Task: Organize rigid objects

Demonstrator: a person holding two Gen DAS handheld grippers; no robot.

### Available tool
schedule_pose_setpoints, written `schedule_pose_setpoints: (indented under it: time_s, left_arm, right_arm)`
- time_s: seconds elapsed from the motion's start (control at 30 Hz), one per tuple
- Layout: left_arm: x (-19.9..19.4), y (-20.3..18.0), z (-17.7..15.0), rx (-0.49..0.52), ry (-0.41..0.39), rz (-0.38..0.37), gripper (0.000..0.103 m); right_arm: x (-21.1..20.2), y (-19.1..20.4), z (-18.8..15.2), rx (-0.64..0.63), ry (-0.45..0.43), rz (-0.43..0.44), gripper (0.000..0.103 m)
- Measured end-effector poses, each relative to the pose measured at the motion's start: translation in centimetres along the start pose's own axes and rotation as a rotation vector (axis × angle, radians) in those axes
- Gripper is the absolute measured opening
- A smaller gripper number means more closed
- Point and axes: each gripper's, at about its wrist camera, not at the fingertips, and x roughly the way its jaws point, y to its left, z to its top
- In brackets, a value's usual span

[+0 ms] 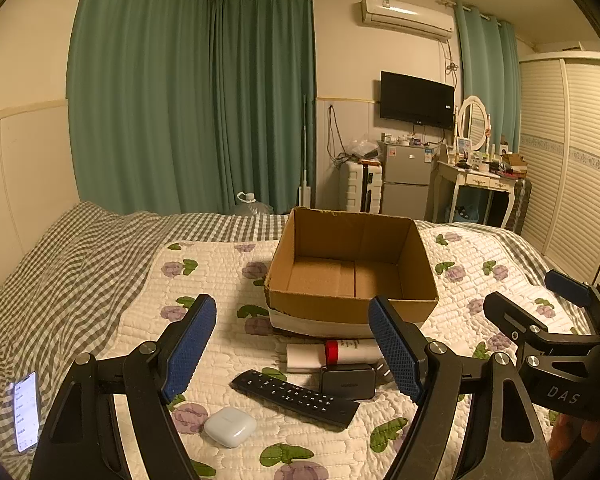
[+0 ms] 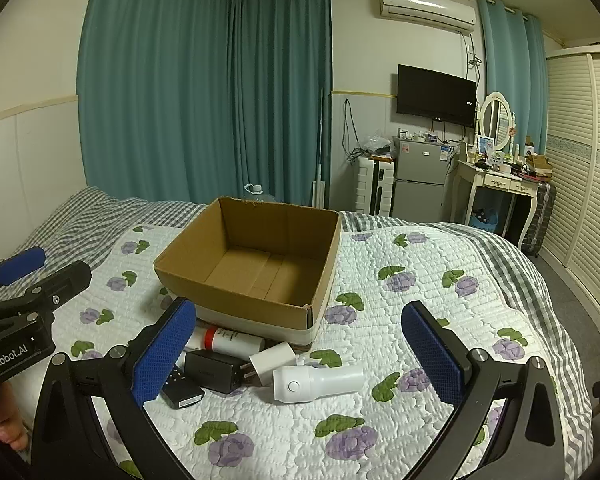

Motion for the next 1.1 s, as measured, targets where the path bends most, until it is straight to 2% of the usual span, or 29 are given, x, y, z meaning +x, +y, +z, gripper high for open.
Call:
schedule_pose_setpoints:
  time_s: [1.1]
  left_arm:
    - [-0.03,-0.09,-0.36,0.007,-0.004,-0.001,0.081]
  right_arm:
    - [0.07,0.09,-0.06,-0.001,0.001,-0.001,0.103]
